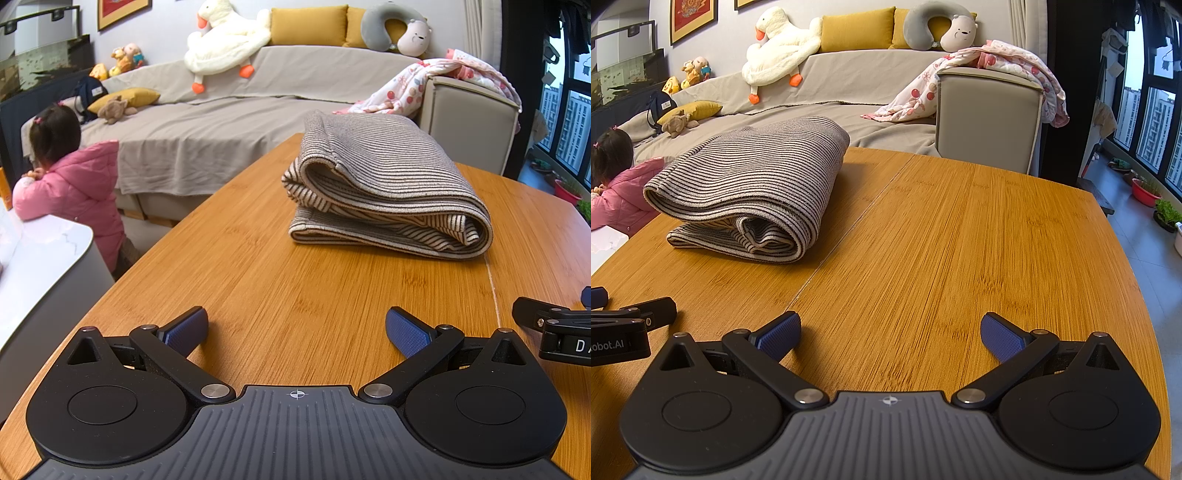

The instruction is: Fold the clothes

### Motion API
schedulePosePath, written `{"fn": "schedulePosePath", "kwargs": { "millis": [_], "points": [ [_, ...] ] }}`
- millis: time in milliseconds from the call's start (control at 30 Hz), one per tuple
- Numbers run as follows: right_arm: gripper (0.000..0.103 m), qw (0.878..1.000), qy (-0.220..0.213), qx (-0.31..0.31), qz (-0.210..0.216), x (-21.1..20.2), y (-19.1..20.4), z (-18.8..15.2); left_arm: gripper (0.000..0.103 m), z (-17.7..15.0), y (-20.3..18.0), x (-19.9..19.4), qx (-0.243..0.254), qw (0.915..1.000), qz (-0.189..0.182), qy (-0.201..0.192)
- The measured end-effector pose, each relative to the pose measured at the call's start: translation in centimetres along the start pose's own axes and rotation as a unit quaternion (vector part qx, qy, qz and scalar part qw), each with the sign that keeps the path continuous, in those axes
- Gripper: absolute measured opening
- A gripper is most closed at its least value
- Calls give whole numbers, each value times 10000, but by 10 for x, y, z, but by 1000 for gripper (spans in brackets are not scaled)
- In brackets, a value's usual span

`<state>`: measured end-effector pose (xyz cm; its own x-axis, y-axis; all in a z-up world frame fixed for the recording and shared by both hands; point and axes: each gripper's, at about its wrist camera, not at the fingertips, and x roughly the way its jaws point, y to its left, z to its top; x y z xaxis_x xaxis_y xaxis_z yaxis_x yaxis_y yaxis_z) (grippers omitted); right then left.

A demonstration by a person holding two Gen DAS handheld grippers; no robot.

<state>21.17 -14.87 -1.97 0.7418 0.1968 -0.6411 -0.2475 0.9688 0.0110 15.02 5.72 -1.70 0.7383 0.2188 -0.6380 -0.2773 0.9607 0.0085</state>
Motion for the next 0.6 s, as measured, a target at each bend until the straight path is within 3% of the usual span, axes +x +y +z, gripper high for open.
{"fn": "schedulePosePath", "kwargs": {
  "millis": [600],
  "points": [
    [103,10000,2,-15,23,2,1,2,103,0,0,0,2,10000,-1,-3]
  ]
}}
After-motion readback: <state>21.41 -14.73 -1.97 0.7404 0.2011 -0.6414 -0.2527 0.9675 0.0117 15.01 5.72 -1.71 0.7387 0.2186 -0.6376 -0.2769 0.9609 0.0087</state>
